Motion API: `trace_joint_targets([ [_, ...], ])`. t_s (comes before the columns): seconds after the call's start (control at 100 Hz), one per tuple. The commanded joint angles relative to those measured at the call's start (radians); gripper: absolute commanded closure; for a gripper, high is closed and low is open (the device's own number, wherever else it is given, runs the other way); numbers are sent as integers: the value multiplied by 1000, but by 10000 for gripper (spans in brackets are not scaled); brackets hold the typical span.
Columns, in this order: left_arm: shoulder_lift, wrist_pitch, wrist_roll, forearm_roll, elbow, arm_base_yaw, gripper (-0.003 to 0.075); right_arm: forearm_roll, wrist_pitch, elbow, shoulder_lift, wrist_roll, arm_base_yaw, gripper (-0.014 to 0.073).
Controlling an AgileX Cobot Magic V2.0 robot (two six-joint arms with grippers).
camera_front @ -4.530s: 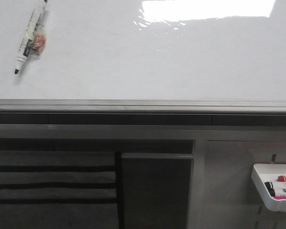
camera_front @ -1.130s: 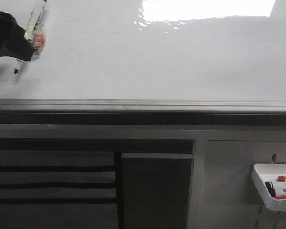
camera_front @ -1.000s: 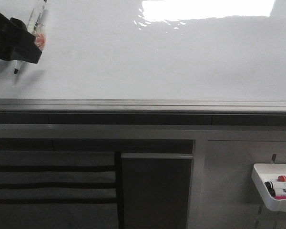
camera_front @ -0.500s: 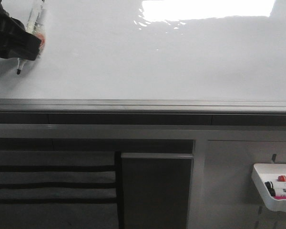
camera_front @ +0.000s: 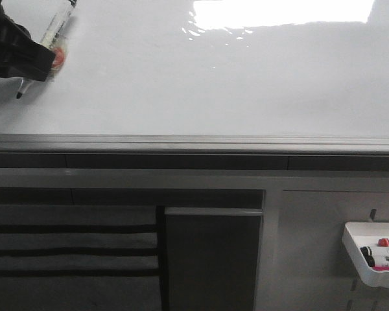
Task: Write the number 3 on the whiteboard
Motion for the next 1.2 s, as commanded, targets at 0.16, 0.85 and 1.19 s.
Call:
trace_joint_targets([
  [0.16,-119,314,52,7,-143,-9,623,21,126,-140,47,-16,4,229],
  [0.85,-196,1069,1052,-719,-228,-46,623,804,599,-451,450,-1166,36,229],
  [1.19,-196,1035,1076,-715,-228,-154,623,696,561,-617,587,-1198,300,228],
])
